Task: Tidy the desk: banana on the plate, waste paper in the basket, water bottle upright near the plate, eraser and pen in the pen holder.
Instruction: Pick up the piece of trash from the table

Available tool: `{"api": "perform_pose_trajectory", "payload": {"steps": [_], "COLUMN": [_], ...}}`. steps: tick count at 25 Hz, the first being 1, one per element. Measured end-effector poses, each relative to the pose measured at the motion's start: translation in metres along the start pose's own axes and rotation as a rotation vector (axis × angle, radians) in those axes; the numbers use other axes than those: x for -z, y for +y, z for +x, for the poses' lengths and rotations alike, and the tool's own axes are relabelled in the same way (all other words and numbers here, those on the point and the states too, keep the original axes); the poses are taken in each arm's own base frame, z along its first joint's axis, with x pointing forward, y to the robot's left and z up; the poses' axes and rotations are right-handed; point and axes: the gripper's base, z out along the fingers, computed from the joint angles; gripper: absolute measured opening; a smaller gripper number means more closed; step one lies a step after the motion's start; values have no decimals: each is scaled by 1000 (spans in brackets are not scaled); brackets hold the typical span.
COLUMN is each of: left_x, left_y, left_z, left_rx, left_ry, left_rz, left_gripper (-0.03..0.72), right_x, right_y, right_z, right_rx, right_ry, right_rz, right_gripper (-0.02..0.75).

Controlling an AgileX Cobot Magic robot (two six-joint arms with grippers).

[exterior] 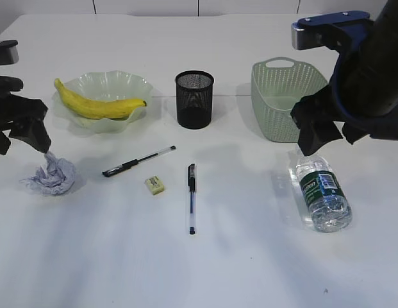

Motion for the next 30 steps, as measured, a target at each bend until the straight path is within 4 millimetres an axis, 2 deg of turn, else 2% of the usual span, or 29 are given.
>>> {"api": "perform_pose_trajectory", "payload": {"steps": [14,24,30], "left_x": [-2,-47,-67], "left_y": [0,5,8], "left_z": [-5,-12,-13], "left_rx": [9,34,44], "left_ry": [-50,-41,-26], "left_rz": [8,0,-6], "left_gripper": [519,519,517], "right_x": [0,0,0], "right_y": [5,6,6], "right_z": [0,0,0], "right_rx": [-30,-37,-37], "right_ry": [1,-2,-4], "right_rz": [-51,-63,-63], "right_gripper": [532,532,531]}}
